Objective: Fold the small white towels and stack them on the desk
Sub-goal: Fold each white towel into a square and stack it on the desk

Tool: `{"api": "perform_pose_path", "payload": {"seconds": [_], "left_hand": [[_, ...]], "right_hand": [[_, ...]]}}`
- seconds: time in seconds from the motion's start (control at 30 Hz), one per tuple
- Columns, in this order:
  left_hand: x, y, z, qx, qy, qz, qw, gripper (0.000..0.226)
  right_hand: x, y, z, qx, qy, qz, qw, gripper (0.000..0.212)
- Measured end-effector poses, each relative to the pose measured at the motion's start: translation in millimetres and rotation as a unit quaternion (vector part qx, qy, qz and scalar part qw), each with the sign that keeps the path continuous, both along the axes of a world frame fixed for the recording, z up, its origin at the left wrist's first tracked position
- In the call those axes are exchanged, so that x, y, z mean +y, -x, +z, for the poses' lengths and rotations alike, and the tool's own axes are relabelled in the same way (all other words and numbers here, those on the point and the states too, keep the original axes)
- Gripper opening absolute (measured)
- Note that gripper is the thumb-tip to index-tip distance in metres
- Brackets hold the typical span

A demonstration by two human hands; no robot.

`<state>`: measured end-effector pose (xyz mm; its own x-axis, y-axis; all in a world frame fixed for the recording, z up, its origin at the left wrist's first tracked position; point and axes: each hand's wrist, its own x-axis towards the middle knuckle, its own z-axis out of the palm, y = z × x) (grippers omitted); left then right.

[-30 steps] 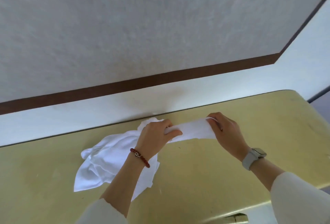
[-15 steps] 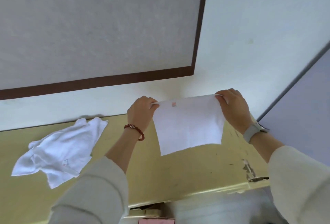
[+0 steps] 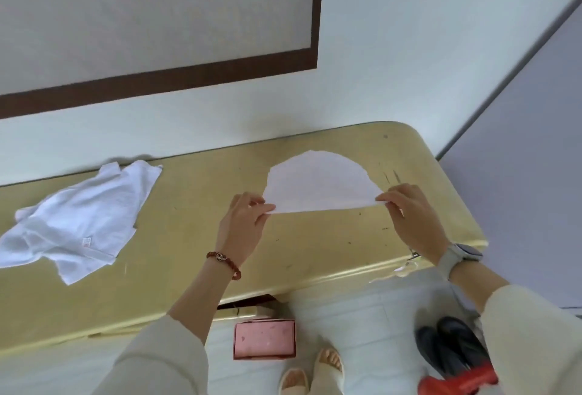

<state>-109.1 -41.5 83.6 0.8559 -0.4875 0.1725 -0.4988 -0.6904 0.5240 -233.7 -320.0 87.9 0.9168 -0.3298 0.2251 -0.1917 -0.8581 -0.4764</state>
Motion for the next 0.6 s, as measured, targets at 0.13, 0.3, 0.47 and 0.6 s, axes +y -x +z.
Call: {"api": "perform_pose_path", "payload": {"seconds": [0.13, 0.3, 0.47, 0.6], "left_hand": [[23.8, 35.1, -58.0, 0.168, -0.12, -0.048, 0.977, 0.026], [34.4, 49.1, -73.5, 0.286, -0.133, -0.06, 0.947, 0.025], [22.4, 34.0, -59.6, 0.356, -0.029, 0.046, 0.933, 0.021], [2.2, 14.2, -56.0, 0.358, 0.057, 0.112, 0.925, 0.02]], "right_hand": [[19.4, 47.7, -59.2, 0.117, -0.029, 0.02, 0.993, 0.019], [33.1, 64.9, -85.2, 0.24, -0.08, -0.031, 0.967, 0.021], [28.8, 48.9, -66.1, 0.211, -0.128, -0.084, 0.966, 0.02], [21.3, 20.7, -53.8, 0.167, -0.189, -0.118, 0.96, 0.018]]}}
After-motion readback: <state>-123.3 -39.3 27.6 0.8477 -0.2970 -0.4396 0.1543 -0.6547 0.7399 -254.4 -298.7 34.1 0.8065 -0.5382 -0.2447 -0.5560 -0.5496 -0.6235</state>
